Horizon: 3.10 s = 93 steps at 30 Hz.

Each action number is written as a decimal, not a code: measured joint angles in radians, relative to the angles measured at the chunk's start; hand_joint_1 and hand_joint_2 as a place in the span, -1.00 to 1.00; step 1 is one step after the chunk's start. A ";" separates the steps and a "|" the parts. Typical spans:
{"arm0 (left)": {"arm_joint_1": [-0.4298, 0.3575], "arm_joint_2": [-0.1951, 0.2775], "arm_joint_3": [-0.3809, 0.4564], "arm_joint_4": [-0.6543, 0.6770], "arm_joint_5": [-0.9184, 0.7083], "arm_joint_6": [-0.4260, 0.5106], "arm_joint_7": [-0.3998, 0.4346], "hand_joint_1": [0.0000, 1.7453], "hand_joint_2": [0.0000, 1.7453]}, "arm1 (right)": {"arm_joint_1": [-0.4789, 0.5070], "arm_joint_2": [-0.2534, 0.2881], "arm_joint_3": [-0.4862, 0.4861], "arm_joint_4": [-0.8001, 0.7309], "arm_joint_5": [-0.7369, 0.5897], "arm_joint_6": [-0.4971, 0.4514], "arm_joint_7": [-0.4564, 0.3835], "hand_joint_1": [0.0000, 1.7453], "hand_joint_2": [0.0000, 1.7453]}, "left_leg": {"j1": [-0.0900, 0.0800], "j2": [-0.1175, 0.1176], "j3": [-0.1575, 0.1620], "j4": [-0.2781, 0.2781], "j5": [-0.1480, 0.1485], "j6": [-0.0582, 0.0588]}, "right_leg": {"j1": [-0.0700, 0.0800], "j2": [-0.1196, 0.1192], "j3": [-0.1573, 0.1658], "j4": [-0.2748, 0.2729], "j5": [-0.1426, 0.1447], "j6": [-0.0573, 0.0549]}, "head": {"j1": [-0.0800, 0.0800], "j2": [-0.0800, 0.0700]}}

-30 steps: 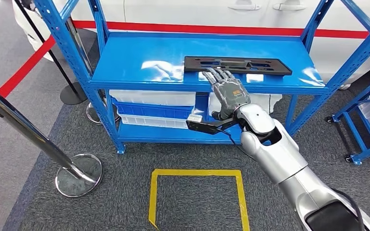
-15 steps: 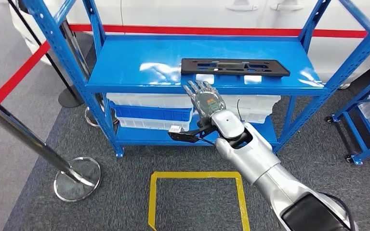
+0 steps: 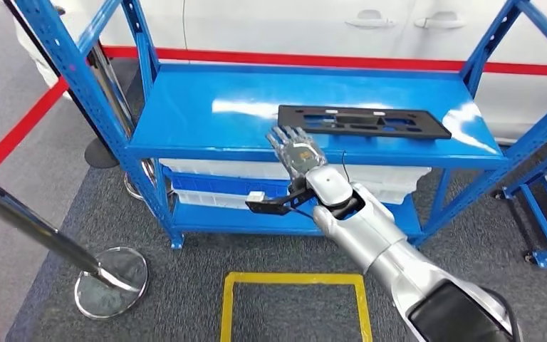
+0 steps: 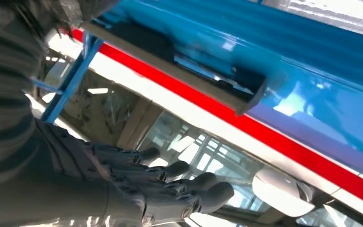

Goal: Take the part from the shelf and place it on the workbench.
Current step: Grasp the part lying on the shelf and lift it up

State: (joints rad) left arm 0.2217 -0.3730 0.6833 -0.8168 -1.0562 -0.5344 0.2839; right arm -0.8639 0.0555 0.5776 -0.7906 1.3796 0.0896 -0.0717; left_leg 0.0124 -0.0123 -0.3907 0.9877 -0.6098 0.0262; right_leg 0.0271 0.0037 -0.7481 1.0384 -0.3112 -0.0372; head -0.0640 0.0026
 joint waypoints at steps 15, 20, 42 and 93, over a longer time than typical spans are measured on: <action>0.025 0.009 -0.020 0.001 0.053 0.002 0.031 -1.00 -1.00 | -0.027 0.003 -0.030 -0.015 -0.028 -0.008 0.040 -1.00 1.00 | 0.000 0.015 -0.296 0.048 0.236 -0.023 | -0.024 0.019 0.330 -0.053 -0.259 0.019 | 0.001 0.000; 0.018 0.008 -0.033 -0.005 0.055 0.002 0.018 -1.00 -1.00 | -0.056 -0.026 -0.072 -0.008 -0.041 0.013 0.092 -1.00 1.00 | 0.004 0.016 -0.241 0.025 0.216 0.011 | -0.028 0.010 0.212 0.155 -0.181 0.044 | 0.001 0.000; 0.039 0.010 -0.062 -0.038 0.099 -0.004 0.046 -1.00 -1.00 | 0.068 -0.051 -0.501 -0.261 -0.526 0.070 -0.002 -1.00 1.00 | -0.001 0.004 -0.222 0.180 0.062 -0.027 | -0.018 0.008 0.120 -0.024 -0.089 -0.009 | 0.003 0.000; 0.048 0.011 -0.070 -0.045 0.157 0.030 0.064 -1.00 -1.00 | 0.455 -0.502 -0.222 -0.786 -0.643 0.127 -0.131 -1.00 1.00 | -0.008 0.004 -0.181 0.032 0.136 0.004 | -0.014 0.012 0.124 -0.016 -0.107 0.017 | 0.004 0.000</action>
State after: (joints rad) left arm 0.2698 -0.3624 0.6137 -0.8621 -0.8996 -0.5039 0.3483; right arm -0.4093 -0.4461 0.3558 -1.5769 0.7365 0.2171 -0.2029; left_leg 0.0047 -0.0087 -0.5715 1.0192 -0.4735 0.0305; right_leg 0.0133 0.0158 -0.6246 1.0224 -0.4177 -0.0199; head -0.0603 0.0024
